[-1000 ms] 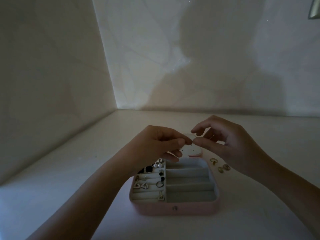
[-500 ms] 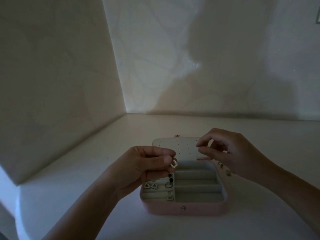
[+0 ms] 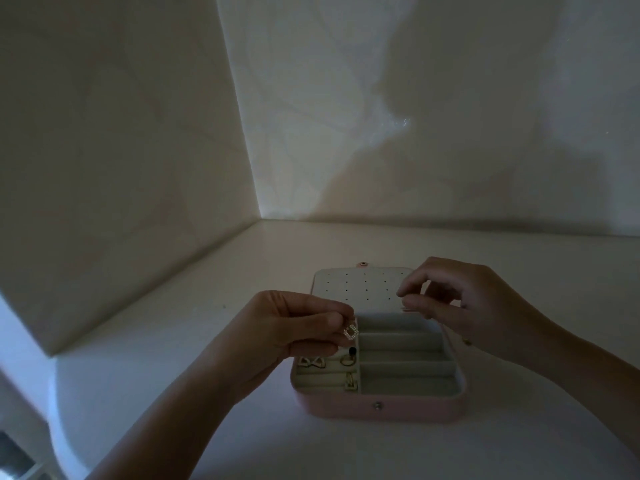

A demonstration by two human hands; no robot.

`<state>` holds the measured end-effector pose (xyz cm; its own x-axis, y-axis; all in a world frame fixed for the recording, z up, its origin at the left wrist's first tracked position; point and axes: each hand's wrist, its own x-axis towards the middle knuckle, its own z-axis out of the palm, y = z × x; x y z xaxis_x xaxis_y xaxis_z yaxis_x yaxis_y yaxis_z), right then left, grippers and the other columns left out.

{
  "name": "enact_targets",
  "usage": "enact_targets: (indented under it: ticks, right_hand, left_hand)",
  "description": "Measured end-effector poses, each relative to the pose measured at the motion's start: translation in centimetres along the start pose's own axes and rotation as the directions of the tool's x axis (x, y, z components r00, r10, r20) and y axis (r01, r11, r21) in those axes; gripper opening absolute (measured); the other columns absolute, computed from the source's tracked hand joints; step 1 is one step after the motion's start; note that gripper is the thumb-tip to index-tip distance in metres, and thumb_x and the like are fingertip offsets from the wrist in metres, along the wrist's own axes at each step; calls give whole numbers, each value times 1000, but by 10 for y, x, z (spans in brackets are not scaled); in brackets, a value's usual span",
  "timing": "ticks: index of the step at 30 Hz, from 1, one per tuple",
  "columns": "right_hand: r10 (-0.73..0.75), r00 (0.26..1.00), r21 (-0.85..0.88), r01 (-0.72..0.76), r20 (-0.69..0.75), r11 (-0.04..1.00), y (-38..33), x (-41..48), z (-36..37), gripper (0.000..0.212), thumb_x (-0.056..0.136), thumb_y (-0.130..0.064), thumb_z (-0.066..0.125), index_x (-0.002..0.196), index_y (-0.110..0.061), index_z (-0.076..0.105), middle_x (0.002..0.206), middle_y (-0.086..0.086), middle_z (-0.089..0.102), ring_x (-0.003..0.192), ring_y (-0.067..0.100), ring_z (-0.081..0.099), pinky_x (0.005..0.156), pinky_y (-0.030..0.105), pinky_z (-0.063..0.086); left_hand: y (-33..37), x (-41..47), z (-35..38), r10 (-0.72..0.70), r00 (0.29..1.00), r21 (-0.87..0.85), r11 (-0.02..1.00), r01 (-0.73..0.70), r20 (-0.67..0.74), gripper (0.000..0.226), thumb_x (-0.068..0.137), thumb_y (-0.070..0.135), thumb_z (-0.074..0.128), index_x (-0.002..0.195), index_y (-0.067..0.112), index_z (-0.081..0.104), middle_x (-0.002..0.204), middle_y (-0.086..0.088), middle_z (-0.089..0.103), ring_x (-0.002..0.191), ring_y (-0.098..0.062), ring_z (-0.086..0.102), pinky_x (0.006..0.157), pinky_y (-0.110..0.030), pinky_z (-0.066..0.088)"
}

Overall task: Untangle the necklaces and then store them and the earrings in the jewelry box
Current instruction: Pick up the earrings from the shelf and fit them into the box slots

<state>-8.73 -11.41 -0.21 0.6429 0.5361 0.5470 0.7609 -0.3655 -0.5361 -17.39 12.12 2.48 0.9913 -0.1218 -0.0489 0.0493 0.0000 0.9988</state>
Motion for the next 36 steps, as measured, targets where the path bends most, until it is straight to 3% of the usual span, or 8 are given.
enact_targets:
  ticks: [3,7,12,20,28,31,33,36]
  right_hand:
    - [-121,990,-33,123,69,992,-8,-2,10,16,86,-39,61,93,-28,70,90,-17,63,83,3,62,70,14,48]
    - [-274,944,-83,293,184,953,-16,-6,26,19,90,-36,59,101,-28,72,102,-16,59,96,-1,56,79,15,45]
    - [-360,905,-106,391,228,914,-19,-12,33,20,94,-36,56,101,-29,73,111,-11,55,104,0,49,88,9,35]
    - [-364,883,-139,416,295,898,-18,-12,34,23,93,-36,58,112,-35,71,117,-7,54,112,7,48,86,29,46]
    - [-383,884,-159,433,268,887,-16,-12,35,23,93,-34,58,111,-33,72,115,-5,56,110,8,50,86,23,45]
    - [-381,881,-165,436,280,885,-16,-12,35,23,92,-34,59,111,-34,72,115,-4,56,109,8,50,85,25,45]
    - [-374,881,-178,433,288,883,-16,-13,34,24,93,-36,58,112,-36,71,116,-6,55,109,7,49,84,25,45]
    - [-371,883,-178,429,287,885,-16,-13,34,24,94,-37,56,113,-37,71,116,-9,53,110,4,48,85,18,41]
  left_hand:
    - [1,-3,-7,-25,1000,115,993,26,-13,17,63,11,71,78,10,79,75,-12,73,68,-14,70,60,-18,55]
    - [3,-7,-19,-112,994,304,947,102,15,11,67,7,74,75,12,79,70,-6,72,59,-9,63,54,-16,49]
    - [2,-4,-21,-178,982,537,835,119,60,12,78,12,74,78,22,79,59,-2,62,50,-6,45,48,-15,35]
    - [6,5,-16,-216,965,633,770,74,150,10,80,15,74,82,23,79,66,-7,59,47,-5,38,46,-13,30]
    - [4,9,-13,-218,966,665,743,74,136,8,80,15,74,82,22,78,68,-5,62,49,-3,41,48,-12,32]
    - [4,9,-8,-196,975,699,712,66,107,7,80,17,74,82,24,77,66,4,64,47,3,44,48,-8,34]
    - [4,9,-5,-176,981,722,690,63,83,6,80,18,74,83,23,76,56,20,61,45,8,48,46,-3,32]
    - [3,8,-1,-148,987,755,654,51,61,7,80,21,74,80,28,74,48,27,56,46,12,49,47,-4,34]
